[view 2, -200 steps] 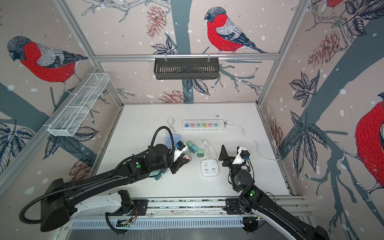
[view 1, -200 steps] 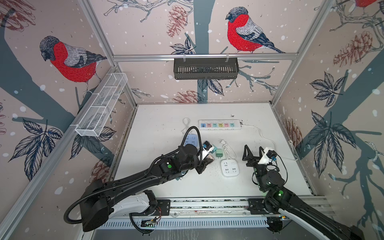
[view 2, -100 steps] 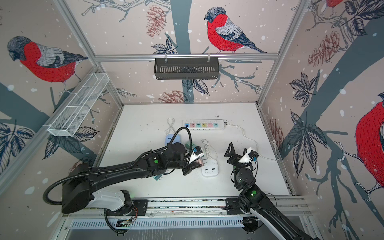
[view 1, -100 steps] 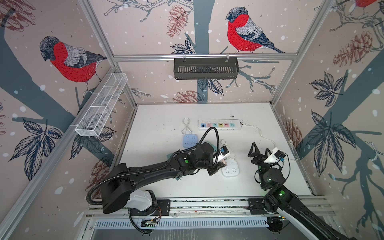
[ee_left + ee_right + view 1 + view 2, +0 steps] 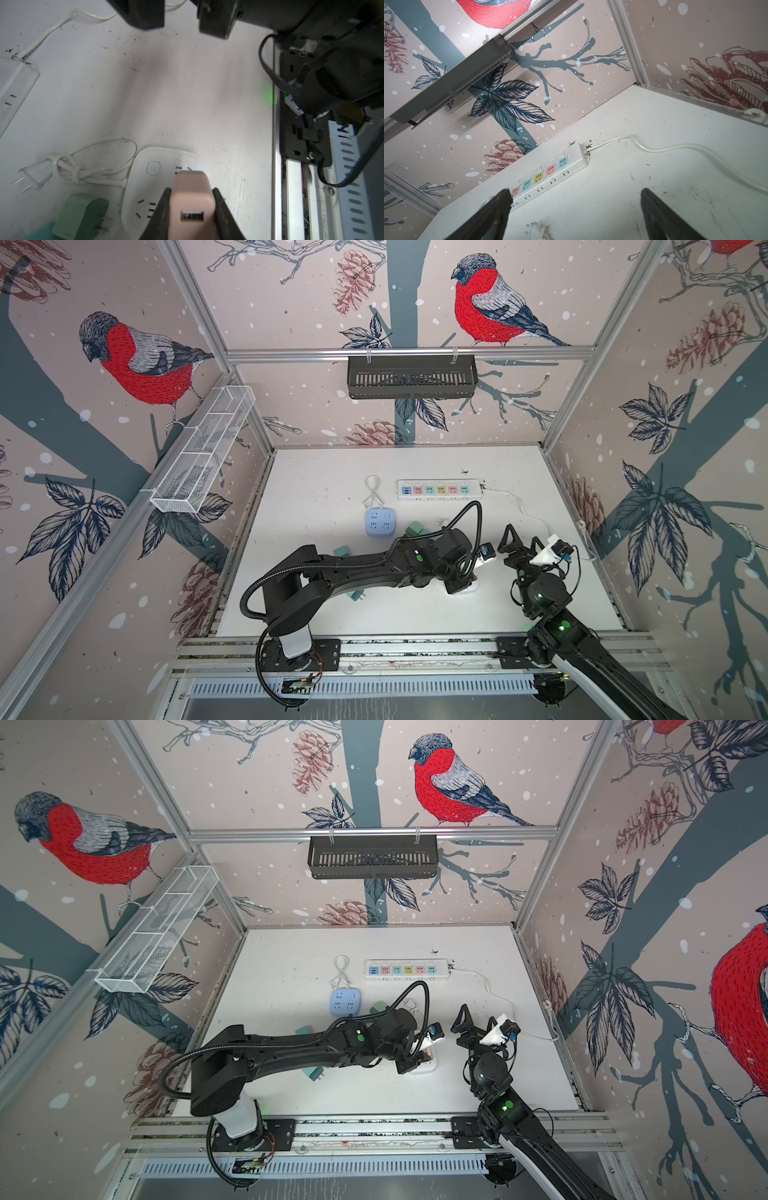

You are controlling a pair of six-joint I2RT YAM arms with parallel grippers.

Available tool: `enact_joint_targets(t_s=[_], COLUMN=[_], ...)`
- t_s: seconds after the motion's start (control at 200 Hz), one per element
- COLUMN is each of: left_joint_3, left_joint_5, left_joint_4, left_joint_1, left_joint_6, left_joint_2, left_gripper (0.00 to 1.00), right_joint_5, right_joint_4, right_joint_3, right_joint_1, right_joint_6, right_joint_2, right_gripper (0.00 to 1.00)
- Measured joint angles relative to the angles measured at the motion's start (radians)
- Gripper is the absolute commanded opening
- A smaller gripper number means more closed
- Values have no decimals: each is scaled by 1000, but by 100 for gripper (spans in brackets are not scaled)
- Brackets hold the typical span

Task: Insert the plug
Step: 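Carry the pink adapter with the left gripper while the right gripper withdraws, then lower the pink adapter onto the white square socket and open the left gripper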

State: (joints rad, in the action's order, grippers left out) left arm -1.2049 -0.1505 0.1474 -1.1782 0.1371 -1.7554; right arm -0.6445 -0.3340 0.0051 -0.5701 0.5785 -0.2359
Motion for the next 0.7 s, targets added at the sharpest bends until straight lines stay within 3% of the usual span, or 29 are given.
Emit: enact_joint_targets(t_s=[0.7], left_joint_3=[-139], left_joint_5=[24], left_joint_4=[105], left_joint_1=[-1], left_joint_6=[1], left_joint_2=[-153], left_gripper=[0], right_joint_5=[47], right_joint_4=[19], right_joint_3=[0], right_joint_1=[41], right_joint_6=[23], right_joint_2=[0], right_gripper=[98])
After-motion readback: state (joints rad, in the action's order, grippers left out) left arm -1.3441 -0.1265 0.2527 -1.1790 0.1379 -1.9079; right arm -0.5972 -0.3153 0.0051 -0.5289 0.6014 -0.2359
